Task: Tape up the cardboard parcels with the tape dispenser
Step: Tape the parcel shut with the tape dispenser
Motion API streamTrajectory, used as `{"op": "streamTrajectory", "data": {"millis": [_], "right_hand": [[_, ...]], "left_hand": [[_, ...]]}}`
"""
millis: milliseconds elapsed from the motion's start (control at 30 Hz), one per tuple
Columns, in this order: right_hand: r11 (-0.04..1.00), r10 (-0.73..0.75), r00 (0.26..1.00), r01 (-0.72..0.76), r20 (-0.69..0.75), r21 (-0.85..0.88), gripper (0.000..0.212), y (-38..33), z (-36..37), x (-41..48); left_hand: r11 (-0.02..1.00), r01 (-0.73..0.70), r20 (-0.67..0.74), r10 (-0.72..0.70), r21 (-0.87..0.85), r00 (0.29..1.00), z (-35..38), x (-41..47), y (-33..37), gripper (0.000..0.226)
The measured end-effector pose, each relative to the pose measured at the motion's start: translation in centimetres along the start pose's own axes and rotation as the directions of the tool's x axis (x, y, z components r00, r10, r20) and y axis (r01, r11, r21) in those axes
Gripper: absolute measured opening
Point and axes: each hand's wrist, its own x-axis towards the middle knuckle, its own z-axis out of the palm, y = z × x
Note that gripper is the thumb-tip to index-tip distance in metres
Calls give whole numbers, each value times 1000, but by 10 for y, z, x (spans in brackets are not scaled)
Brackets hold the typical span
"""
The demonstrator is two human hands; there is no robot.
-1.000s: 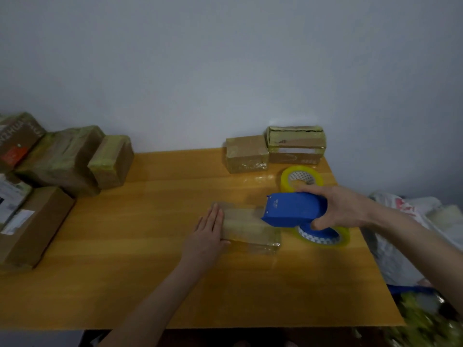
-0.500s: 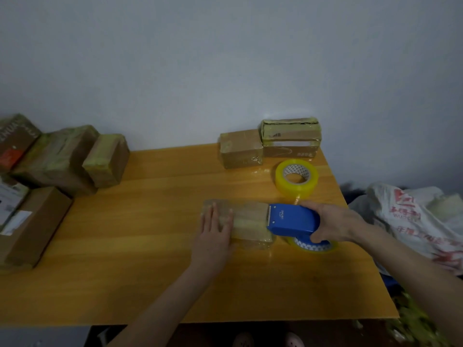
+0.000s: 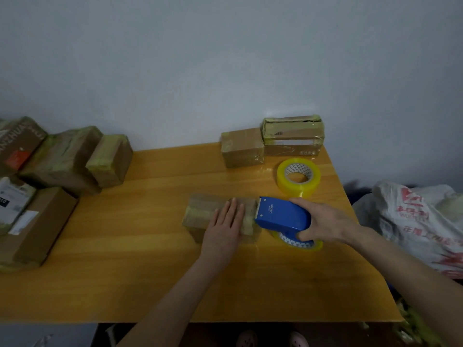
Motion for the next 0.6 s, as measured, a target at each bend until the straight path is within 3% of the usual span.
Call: {"op": "streamTrajectory", "data": {"millis": [167,333,433,600], "right_hand": [[1000,12,1000,-12,23,-8,80,22,-7,-16],[971,27,1000,-25,4,-239,75,23,-10,-20],[937,56,997,-33,56,-347,70,4,-4,-3],[935,113,977,-43,180,-353,60,-17,-7,22]], "left_hand": [[1000,-4,-9,4,20,1000,3,0,-3,72],[1000,-3,-12,3,17,1000,5,2,-2,71],[1000,-27,26,26,11,999,1,-1,0,73],[999,-48,7,48,-11,999,0,-6,2,75]]}}
